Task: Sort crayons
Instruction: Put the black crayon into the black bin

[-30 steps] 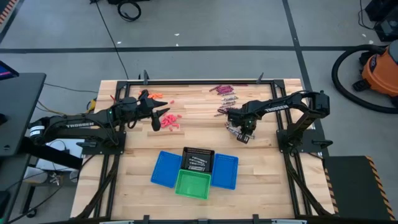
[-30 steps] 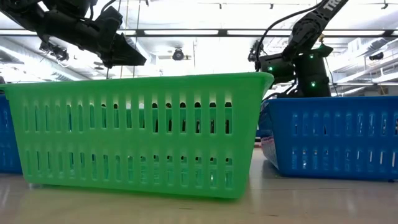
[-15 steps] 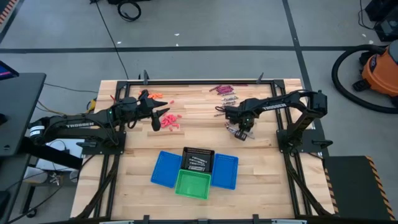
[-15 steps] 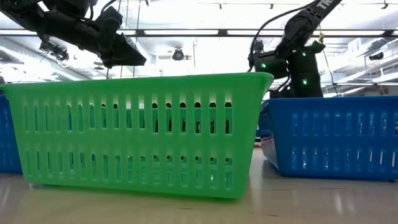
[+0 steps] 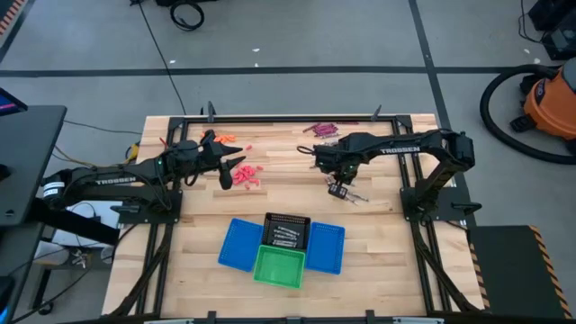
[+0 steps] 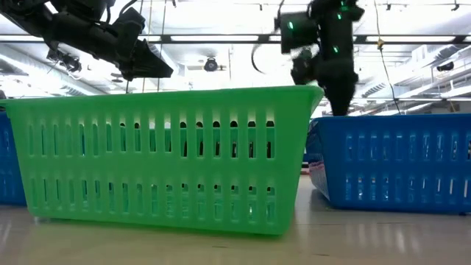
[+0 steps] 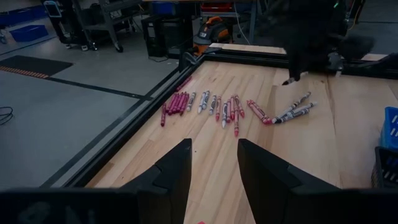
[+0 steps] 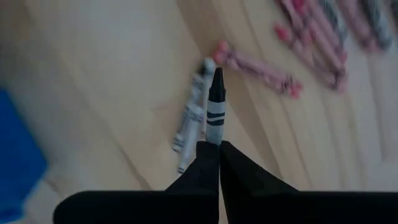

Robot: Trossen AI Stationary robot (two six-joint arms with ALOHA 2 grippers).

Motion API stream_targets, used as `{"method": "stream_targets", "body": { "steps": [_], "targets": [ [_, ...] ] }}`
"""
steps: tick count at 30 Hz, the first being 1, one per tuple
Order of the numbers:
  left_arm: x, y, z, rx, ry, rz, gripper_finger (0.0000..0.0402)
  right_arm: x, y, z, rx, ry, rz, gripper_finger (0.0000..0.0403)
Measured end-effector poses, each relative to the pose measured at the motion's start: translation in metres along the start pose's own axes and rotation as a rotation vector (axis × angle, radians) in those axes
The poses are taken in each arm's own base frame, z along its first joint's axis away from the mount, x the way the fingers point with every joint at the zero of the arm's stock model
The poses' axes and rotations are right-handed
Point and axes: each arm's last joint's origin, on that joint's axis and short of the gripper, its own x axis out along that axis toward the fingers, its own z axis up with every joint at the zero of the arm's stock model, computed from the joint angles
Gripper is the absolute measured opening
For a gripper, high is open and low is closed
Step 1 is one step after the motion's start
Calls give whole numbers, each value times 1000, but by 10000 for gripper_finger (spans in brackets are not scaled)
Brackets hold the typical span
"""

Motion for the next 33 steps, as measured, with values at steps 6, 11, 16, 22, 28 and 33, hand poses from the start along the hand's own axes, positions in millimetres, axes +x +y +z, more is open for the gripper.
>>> {"method": "stream_targets", "body": {
  "steps": [6, 11, 16, 22, 28, 33],
  "targets": [
    [0, 0, 0, 3, -3, 0, 141, -36, 24, 14, -65, -171, 60, 11],
    [0, 0, 1, 2, -5, 1, 141, -54, 47, 24, -144, -339, 152, 11],
    [0, 0, 1, 2, -6, 0, 141, -61, 67, 29, -218, -463, 253, 11],
    [0, 0, 1, -2, -8, 0, 141, -69, 85, 31, -288, -579, 329, 11],
    [0, 0, 1, -2, -7, 1, 141, -64, 97, 32, -330, -657, 413, 11],
    [0, 0, 1, -2, -7, 0, 141, -47, 104, 30, -335, -682, 480, 11]
  ]
}}
